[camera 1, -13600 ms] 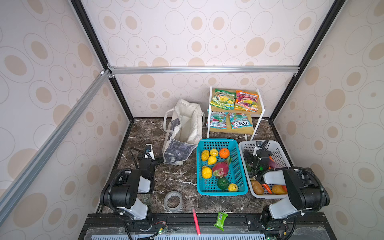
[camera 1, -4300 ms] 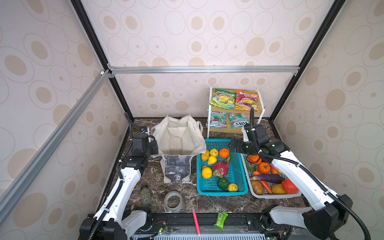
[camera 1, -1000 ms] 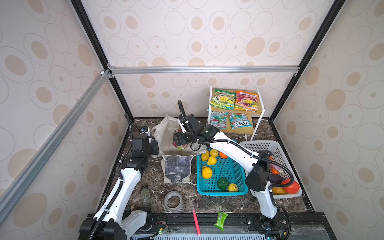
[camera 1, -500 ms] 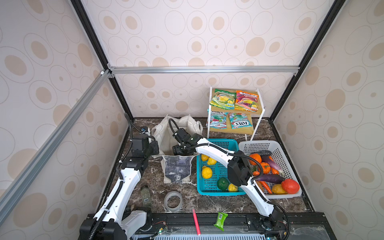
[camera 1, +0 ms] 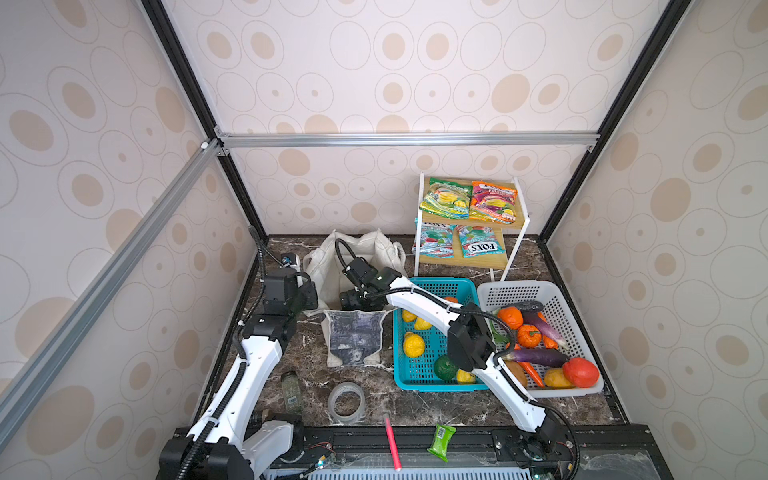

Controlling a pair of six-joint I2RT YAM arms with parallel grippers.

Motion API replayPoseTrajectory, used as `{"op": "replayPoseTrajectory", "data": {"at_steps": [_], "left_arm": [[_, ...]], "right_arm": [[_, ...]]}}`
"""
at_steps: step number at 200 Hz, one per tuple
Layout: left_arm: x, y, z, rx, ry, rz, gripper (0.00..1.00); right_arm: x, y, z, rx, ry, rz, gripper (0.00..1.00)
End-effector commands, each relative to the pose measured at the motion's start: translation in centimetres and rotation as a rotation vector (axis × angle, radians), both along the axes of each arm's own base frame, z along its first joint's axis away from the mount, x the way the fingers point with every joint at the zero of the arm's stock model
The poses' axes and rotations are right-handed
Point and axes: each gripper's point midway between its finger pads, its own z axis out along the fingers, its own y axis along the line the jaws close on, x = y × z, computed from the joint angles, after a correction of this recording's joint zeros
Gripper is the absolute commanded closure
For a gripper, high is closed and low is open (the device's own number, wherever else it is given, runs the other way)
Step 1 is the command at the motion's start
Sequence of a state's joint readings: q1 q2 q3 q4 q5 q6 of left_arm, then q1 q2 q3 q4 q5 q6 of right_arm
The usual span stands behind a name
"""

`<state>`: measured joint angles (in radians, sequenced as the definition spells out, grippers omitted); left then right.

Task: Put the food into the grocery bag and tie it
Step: 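Carry the dragon fruit into the open bag and release it, then move the right gripper back over the teal basket toward the yellow fruits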

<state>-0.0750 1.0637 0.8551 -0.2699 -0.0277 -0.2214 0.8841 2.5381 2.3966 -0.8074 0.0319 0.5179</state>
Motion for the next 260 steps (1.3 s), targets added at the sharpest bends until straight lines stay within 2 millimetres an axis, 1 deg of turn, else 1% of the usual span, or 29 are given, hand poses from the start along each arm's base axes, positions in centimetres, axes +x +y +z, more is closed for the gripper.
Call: {"op": "replayPoseTrajectory", "data": {"at_steps": [1, 22, 37, 51, 77, 109, 125, 146, 170, 184, 187, 190, 196, 201, 212, 224, 226, 228, 230, 232, 234, 236, 238, 240, 242, 244, 246, 247, 260], "left_arm": [[-0.1, 0.0, 0.9, -0.009, -0.035, 0.006, 1.00], [-0.2, 0.4, 1.0, 0.013, -0.036, 0.030, 1.00], [-0.3, 0.7, 1.0, 0.026, -0.033, 0.043, 1.00], [-0.3, 0.4, 1.2, 0.013, -0.042, 0.029, 1.00], [-0.2, 0.3, 1.1, 0.014, -0.039, 0.029, 1.00], [-0.3, 0.3, 1.2, 0.013, -0.045, 0.029, 1.00], [-0.3, 0.3, 1.2, 0.012, -0.045, 0.027, 1.00], [-0.3, 0.3, 1.2, 0.013, -0.044, 0.028, 1.00], [-0.3, 0.3, 1.2, 0.012, -0.045, 0.028, 1.00], [-0.3, 0.3, 1.2, 0.012, -0.044, 0.026, 1.00], [-0.3, 0.3, 1.3, 0.011, -0.047, 0.026, 1.00], [-0.3, 0.3, 1.2, 0.012, -0.046, 0.028, 1.00], [-0.4, 0.3, 1.3, 0.012, -0.047, 0.028, 1.00], [-0.4, 0.3, 1.2, 0.012, -0.046, 0.028, 1.00], [-0.3, 0.2, 1.3, 0.010, -0.047, 0.025, 1.00], [-0.3, 0.2, 1.2, 0.010, -0.046, 0.020, 1.00], [-0.3, 0.1, 1.2, 0.009, -0.045, 0.017, 1.00], [-0.3, 0.1, 1.3, 0.008, -0.046, 0.017, 1.00], [-0.3, 0.1, 1.3, 0.007, -0.046, 0.016, 1.00], [-0.3, 0.1, 1.3, 0.007, -0.046, 0.017, 1.00], [-0.3, 0.0, 1.3, 0.008, -0.046, 0.015, 1.00], [-0.3, 0.0, 1.3, 0.007, -0.045, 0.015, 1.00], [-0.3, 0.1, 1.3, 0.009, -0.046, 0.019, 1.00], [-0.3, 0.1, 1.3, 0.009, -0.046, 0.017, 1.00], [-0.3, 0.1, 1.3, 0.009, -0.046, 0.016, 1.00], [-0.3, 0.1, 1.3, 0.011, -0.046, 0.018, 1.00], [-0.3, 0.1, 1.3, 0.011, -0.046, 0.019, 1.00], [-0.3, 0.1, 1.3, 0.011, -0.046, 0.019, 1.00], [-0.4, 0.2, 1.4, 0.013, -0.050, 0.020, 1.00]], "right_arm": [[0.0, -0.4, 3.6, 0.016, -0.038, 0.022, 0.00], [-0.2, 0.0, 7.6, 0.056, -0.111, 0.059, 0.00], [-0.4, 0.2, 9.8, 0.080, -0.147, 0.077, 0.00], [-0.7, 0.1, 11.6, 0.096, -0.173, 0.080, 0.00], [-1.1, -0.5, 14.9, 0.103, -0.231, 0.075, 0.00], [-1.7, -2.0, 19.4, 0.108, -0.314, 0.059, 0.00], [-2.2, -3.1, 21.7, 0.119, -0.344, 0.035, 0.00], [-2.7, -5.6, 24.6, 0.110, -0.387, -0.022, 0.00], [-3.6, -8.6, 26.8, 0.075, -0.423, -0.067, 0.00], [-4.4, -10.8, 27.5, 0.046, -0.439, -0.097, 0.00], [-4.5, -11.3, 28.1, 0.045, -0.450, -0.110, 0.00], [-4.6, -11.8, 27.2, 0.018, -0.440, -0.114, 0.00], [-5.0, -12.8, 27.4, 0.006, -0.445, -0.130, 0.00], [-5.3, -13.6, 27.1, -0.010, -0.445, -0.139, 0.00], [-6.0, -15.0, 27.2, -0.008, -0.454, -0.153, 0.00], [-6.6, -16.4, 26.7, 0.007, -0.474, -0.173, 0.00], [-6.7, -16.5, 26.2, 0.007, -0.470, -0.173, 0.00], [-6.8, -16.7, 26.2, 0.019, -0.474, -0.175, 0.00], [-7.0, -16.8, 25.7, 0.023, -0.467, -0.168, 0.00], [-7.1, -16.9, 25.8, 0.041, -0.472, -0.164, 0.00], [-7.4, -16.9, 25.2, 0.047, -0.463, -0.151, 0.00], [-7.5, -16.9, 25.3, 0.067, -0.468, -0.143, 0.00], [-7.7, -17.0, 24.7, 0.074, -0.459, -0.131, 0.00], [-7.9, -16.9, 24.7, 0.093, -0.462, -0.124, 0.00], [-8.1, -17.0, 24.1, 0.097, -0.457, -0.117, 0.00], [-8.3, -17.2, 24.2, 0.114, -0.461, -0.116, 0.00], [-8.5, -17.3, 23.6, 0.117, -0.455, -0.113, 0.00], [-8.6, -17.3, 23.6, 0.125, -0.459, -0.113, 0.00], [-9.3, -18.8, 22.0, 0.160, -0.452, -0.142, 0.00]]}}
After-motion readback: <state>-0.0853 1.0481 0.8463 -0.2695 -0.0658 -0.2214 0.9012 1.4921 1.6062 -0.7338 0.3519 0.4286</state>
